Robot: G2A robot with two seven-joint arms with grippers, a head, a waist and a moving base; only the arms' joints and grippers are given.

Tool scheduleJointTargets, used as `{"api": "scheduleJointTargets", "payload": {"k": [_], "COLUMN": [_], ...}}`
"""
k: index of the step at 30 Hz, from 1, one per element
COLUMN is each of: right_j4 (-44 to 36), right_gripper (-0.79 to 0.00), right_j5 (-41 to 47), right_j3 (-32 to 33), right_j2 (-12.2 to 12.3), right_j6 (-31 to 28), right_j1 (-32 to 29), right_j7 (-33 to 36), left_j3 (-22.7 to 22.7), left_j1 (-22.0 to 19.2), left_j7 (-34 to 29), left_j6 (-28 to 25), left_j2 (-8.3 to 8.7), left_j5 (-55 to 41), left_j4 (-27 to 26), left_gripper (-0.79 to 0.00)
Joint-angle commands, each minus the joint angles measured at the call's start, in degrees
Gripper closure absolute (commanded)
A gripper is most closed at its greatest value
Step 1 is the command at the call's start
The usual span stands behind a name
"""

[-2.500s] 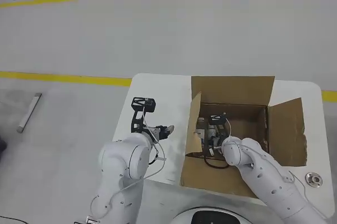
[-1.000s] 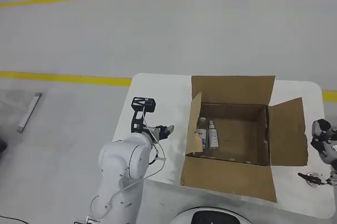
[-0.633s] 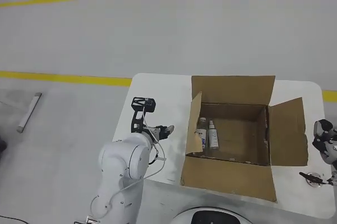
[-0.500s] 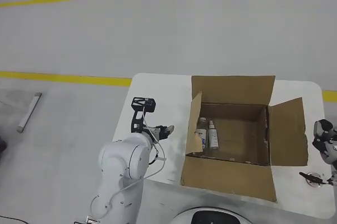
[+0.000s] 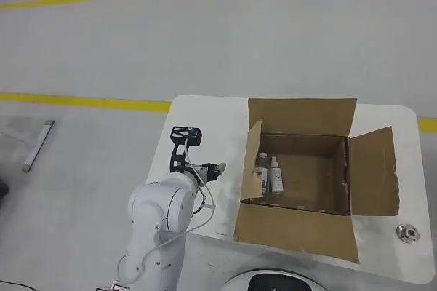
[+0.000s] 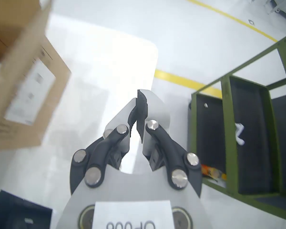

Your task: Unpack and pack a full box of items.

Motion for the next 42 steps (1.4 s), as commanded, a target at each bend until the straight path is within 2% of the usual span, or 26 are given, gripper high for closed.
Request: {"api": "scheduleJointTargets", "payload": {"k": [1,8,21,25,31,36,42], "right_j4": [2.54,7.75,7.97,7.38,6.74,7.05,8.03], "right_gripper": [0.0,0.0,0.0,0.0,-0.222,-0.351,-0.36], "right_j5": [1.99,3.41,3.68,-1.77,-3.92,-4.55,-5.46], "right_j3": [0.05,-4.37,-5.18,-6.81,-8.37,-9.31,-10.66], "right_j2": [0.39,1.4,1.45,1.36,1.46,1.63,1.86], "right_j6": [-3.07,-8.45,-8.36,-5.8,-4.92,-4.66,-4.51], "right_j1": [0.41,2.54,2.68,1.21,0.02,0.01,0.69], "right_j7": [5.3,15.69,15.93,14.01,15.83,17.23,17.7], "left_j3": [0.0,0.0,0.0,0.0,0.0,0.0,0.0], "left_j1": [0.0,0.0,0.0,0.0,0.0,0.0,0.0], "left_j7": [0.0,0.0,0.0,0.0,0.0,0.0,0.0], "left_j6": [0.0,0.0,0.0,0.0,0.0,0.0,0.0], "left_j2": [0.0,0.0,0.0,0.0,0.0,0.0,0.0], "left_j5": [0.0,0.0,0.0,0.0,0.0,0.0,0.0], "left_j4": [0.0,0.0,0.0,0.0,0.0,0.0,0.0], "left_gripper": [-0.785,-0.785,-0.785,-0.785,-0.785,-0.785,-0.785]}}
